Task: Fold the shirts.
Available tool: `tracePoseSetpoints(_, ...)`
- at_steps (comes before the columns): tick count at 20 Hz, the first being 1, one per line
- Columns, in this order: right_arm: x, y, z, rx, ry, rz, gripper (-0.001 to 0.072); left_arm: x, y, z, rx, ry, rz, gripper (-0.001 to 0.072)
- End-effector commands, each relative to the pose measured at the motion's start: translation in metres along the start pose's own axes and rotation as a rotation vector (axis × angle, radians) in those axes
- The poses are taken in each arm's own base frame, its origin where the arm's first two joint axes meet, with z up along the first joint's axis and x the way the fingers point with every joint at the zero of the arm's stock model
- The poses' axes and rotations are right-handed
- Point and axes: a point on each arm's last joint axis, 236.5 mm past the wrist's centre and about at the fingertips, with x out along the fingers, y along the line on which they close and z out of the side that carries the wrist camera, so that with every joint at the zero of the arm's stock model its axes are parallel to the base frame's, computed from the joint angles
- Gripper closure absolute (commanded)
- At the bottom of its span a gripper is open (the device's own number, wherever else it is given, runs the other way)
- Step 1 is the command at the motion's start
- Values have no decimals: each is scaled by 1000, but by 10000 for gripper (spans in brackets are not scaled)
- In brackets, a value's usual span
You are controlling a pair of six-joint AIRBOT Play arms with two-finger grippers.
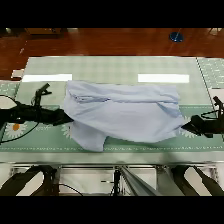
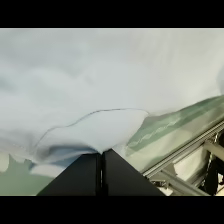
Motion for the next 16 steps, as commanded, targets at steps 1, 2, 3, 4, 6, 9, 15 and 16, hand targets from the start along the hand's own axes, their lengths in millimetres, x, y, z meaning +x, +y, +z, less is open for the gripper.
tracePoseSetpoints(1, -22, 43, 29, -32, -136, 130, 681, -30, -28, 30, 91, -111, -5, 686)
tracePoseSetpoints(2, -30, 48, 41, -45, -175, 133, 681, -33, -30, 36, 101, -129, -1, 686)
tracePoseSetpoints(3, -40, 52, 54, -60, -224, 127, 681, -37, -31, 42, 108, -155, 5, 686)
tracePoseSetpoints(4, -50, 54, 66, -75, -269, 113, 682, -39, -31, 49, 112, -181, 12, 685)
tracePoseSetpoints(6, -66, 55, 90, -75, -356, 90, 682, -44, -29, 67, 115, -251, 31, 685)
tracePoseSetpoints(9, -70, 51, 108, -58, -381, 85, 682, -43, -22, 85, 101, -283, 45, 685)
tracePoseSetpoints(15, -44, 28, 134, 24, -357, 88, 682, -16, 11, 117, 50, -241, 66, 685)
tracePoseSetpoints(16, -35, 28, 136, 22, -345, 85, 682, -12, 16, 123, 40, -229, 65, 685)
